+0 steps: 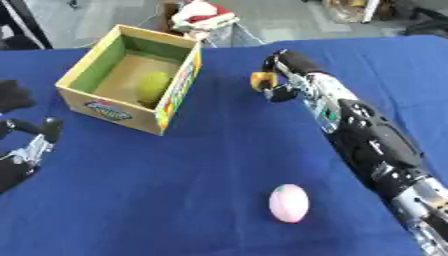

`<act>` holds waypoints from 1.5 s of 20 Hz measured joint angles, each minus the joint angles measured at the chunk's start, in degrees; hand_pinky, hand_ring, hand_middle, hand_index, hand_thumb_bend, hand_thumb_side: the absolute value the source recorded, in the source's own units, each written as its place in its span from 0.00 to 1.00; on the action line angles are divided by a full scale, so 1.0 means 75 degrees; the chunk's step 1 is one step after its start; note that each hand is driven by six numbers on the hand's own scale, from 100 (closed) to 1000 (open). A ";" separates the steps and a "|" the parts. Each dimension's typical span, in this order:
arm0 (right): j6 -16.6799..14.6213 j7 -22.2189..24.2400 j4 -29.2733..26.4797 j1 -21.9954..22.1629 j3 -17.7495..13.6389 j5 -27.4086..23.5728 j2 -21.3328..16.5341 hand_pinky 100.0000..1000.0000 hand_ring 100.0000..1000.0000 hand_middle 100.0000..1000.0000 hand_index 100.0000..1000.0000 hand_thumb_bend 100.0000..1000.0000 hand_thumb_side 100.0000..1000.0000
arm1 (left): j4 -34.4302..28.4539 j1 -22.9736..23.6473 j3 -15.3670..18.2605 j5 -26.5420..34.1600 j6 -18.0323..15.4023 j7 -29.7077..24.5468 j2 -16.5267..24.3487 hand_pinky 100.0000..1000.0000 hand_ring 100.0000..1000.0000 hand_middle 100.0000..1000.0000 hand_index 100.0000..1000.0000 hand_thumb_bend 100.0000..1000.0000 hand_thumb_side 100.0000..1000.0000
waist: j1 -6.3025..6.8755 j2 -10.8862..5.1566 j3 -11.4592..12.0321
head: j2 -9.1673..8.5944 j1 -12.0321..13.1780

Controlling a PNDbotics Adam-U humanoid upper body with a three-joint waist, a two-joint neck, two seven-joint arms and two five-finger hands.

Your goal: Pick up objects on the table and place them in the box.

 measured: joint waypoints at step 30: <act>-0.1174 0.0658 -0.0475 -0.1283 0.0631 0.1197 0.1652 0.75 0.74 0.70 0.82 0.46 0.33 | 0.0000 -0.0101 -0.0149 0.0064 -0.0031 -0.0178 -0.0004 0.45 0.71 0.63 0.80 0.46 0.19 | -0.0090 0.0004 0.0747 | -0.0071 -0.0538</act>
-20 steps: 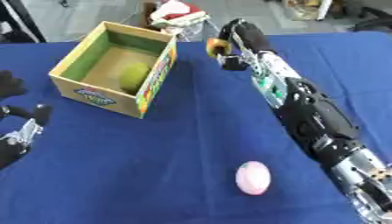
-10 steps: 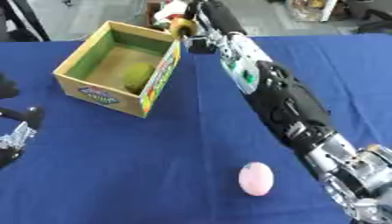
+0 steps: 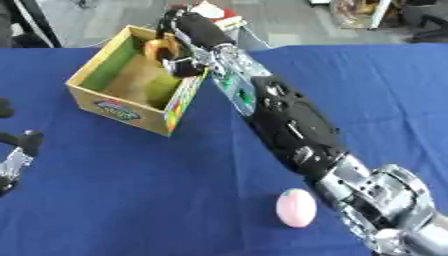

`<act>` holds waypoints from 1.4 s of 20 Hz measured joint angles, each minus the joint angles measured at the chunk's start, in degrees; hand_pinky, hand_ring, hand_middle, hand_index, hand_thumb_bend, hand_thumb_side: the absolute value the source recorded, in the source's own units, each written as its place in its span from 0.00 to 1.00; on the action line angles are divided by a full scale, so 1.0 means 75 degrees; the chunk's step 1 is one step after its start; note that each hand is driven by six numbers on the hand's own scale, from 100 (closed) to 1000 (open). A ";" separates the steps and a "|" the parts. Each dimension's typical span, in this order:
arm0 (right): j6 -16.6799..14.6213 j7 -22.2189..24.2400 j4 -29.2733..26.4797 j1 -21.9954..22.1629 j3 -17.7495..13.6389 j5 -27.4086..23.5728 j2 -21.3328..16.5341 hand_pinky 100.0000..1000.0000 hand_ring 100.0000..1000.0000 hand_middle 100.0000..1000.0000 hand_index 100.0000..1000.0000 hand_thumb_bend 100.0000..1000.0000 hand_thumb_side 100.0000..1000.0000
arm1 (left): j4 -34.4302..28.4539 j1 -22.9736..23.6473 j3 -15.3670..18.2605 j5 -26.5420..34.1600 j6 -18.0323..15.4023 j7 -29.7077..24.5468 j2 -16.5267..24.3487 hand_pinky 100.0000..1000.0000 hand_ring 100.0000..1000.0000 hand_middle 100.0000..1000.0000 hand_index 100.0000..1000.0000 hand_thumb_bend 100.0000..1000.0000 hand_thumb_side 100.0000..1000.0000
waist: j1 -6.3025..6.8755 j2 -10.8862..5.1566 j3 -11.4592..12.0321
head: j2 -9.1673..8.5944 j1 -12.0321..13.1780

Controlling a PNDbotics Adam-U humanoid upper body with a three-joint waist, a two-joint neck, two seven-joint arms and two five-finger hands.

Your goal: Pick up objects on the table and place them in the box.

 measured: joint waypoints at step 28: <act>0.0091 0.2296 -0.6904 0.3359 0.0868 -0.5704 -0.4574 0.75 0.77 0.72 0.81 0.20 0.25 | 0.0046 0.0306 0.0296 -0.0116 0.0051 0.0339 0.0141 0.45 0.71 0.64 0.80 0.46 0.19 | 0.0016 -0.0154 -0.1326 | 0.0071 0.0762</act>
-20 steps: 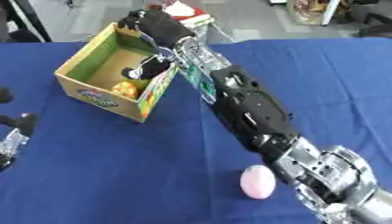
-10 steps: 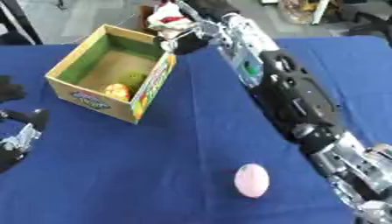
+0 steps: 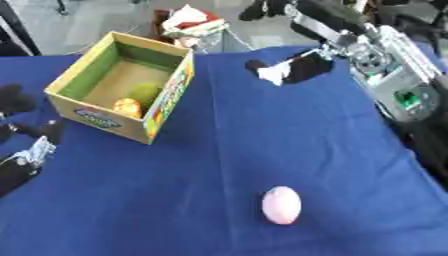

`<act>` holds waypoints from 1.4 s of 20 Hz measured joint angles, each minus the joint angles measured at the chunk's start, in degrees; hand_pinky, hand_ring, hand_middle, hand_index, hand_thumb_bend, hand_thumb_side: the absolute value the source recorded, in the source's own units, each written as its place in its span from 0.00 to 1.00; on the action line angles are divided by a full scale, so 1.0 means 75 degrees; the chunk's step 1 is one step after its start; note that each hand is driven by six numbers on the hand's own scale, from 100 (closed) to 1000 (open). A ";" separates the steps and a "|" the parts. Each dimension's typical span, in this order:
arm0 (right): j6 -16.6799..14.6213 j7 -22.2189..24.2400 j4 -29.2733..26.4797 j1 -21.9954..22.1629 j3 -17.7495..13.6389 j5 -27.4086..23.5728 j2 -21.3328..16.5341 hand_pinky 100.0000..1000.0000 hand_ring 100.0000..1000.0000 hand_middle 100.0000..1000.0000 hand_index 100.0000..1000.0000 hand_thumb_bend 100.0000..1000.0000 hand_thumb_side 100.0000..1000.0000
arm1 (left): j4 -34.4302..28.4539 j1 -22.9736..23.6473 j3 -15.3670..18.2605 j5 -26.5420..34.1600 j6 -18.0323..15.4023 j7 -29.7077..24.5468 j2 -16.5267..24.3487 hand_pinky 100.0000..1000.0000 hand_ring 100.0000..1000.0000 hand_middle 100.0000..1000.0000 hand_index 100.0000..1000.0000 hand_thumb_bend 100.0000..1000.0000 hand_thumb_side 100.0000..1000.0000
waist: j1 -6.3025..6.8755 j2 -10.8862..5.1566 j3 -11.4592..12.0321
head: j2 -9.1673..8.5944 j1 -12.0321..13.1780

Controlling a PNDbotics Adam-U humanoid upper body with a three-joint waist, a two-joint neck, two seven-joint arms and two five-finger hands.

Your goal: Pick up objects on the table and place them in the box.

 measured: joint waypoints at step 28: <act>-0.1747 0.2520 0.0516 0.1513 0.1264 0.0638 -0.0377 0.81 0.82 0.78 0.77 0.10 0.13 | 0.0089 0.0072 0.0002 -0.0049 0.0014 0.0012 0.0004 0.45 0.72 0.64 0.80 0.45 0.19 | 0.0027 -0.0026 -0.0026 | 0.0008 -0.0088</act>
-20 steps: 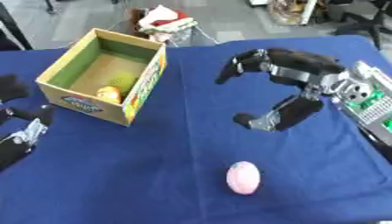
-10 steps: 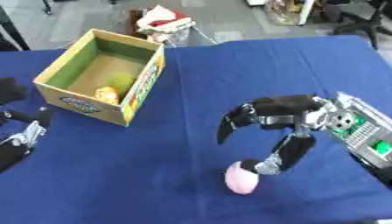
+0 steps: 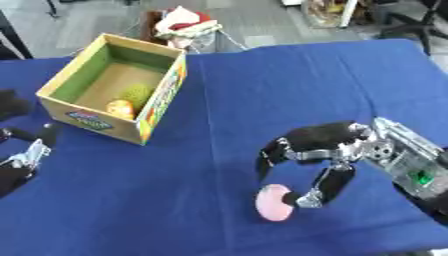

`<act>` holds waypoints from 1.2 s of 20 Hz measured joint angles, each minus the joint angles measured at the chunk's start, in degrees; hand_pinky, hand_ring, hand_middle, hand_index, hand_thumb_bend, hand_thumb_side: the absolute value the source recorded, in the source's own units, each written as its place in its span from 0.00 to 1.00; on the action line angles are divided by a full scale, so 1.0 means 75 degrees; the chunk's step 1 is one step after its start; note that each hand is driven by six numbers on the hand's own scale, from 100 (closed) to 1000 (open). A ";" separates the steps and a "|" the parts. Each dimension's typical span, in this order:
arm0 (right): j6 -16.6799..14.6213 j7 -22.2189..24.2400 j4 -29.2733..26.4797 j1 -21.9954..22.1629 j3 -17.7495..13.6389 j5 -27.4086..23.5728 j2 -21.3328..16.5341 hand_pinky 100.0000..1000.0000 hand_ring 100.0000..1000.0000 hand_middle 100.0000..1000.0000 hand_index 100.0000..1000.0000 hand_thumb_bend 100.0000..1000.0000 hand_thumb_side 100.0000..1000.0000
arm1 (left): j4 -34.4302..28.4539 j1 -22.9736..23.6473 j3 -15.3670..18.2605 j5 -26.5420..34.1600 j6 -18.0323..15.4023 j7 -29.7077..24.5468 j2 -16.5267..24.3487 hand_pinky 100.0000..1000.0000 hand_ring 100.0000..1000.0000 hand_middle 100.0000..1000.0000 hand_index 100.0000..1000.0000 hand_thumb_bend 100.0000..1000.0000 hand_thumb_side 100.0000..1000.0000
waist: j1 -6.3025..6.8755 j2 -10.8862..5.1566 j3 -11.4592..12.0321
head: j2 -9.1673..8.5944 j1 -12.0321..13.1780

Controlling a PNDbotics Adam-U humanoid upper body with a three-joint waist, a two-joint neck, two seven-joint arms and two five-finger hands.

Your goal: Pick up objects on the table and place them in the box.

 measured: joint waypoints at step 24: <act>-0.0038 -0.0762 -0.0027 -0.0779 -0.0383 0.0356 0.0141 0.81 0.79 0.71 0.41 0.00 0.00 | 0.0000 0.0003 0.0000 0.0000 0.0000 0.0000 0.0000 0.45 0.72 0.65 0.80 0.44 0.19 | -0.0005 -0.0004 0.0012 | -0.0001 0.0003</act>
